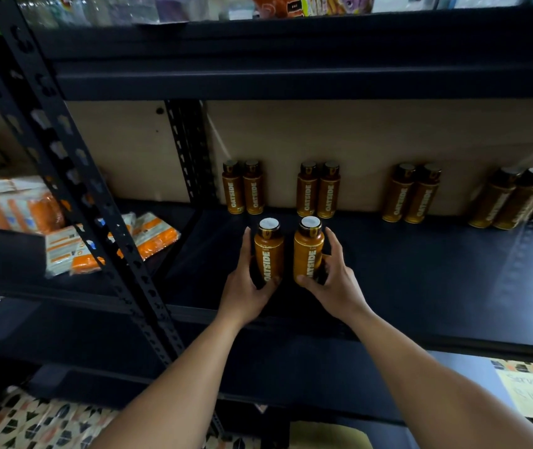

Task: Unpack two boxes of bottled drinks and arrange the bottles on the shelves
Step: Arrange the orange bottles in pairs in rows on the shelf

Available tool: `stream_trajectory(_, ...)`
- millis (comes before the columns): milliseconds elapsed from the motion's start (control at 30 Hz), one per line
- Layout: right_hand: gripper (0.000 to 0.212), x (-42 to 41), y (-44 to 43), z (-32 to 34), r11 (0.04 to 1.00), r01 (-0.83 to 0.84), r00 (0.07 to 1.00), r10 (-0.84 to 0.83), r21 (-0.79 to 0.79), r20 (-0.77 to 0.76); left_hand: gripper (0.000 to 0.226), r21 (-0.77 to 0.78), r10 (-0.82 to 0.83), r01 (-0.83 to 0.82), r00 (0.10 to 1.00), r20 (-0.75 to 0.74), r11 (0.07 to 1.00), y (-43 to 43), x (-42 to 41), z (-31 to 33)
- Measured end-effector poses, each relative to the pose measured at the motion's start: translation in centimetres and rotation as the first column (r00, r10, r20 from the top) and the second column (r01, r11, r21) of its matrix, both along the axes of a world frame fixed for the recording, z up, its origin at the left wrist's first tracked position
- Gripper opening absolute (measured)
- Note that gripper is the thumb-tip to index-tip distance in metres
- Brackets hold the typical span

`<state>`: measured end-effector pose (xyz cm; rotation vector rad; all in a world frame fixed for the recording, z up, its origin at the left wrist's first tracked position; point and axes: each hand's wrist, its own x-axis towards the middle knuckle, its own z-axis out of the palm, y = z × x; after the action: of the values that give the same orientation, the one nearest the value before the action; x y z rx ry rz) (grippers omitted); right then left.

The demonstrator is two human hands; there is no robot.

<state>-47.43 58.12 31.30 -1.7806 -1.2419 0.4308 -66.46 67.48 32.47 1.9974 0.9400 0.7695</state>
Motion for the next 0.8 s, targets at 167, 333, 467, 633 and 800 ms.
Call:
stream_trajectory(167,0.111,-0.2,0.1,0.2,1.000,-0.021,1.000,0.021,-0.008,-0.014,0.105,0.032,-0.008,0.010,0.999,-0.034,0.999,-0.1,0.1,0.1)
stream_trajectory(333,0.112,-0.4,-0.1,0.5,0.999,-0.047,0.999,0.047,-0.024,-0.001,0.105,0.059,-0.012,0.017,0.997,-0.073,0.998,-0.1,0.3,0.1)
stream_trajectory(467,0.116,-0.6,-0.2,0.6,0.997,-0.074,0.996,0.075,-0.024,0.051,0.106,0.062,-0.019,0.023,0.998,-0.062,0.998,0.1,0.3,0.2)
stream_trajectory(633,0.115,-0.8,0.0,0.6,0.994,-0.095,0.990,0.100,-0.045,0.102,0.106,0.081,-0.006,0.012,0.997,-0.081,0.997,0.2,0.1,0.3)
stream_trajectory(800,0.114,-1.4,1.6,0.9,0.989,-0.120,0.985,0.129,-0.084,0.113,0.105,0.106,0.014,-0.003,0.994,-0.105,0.994,1.2,-0.8,0.3)
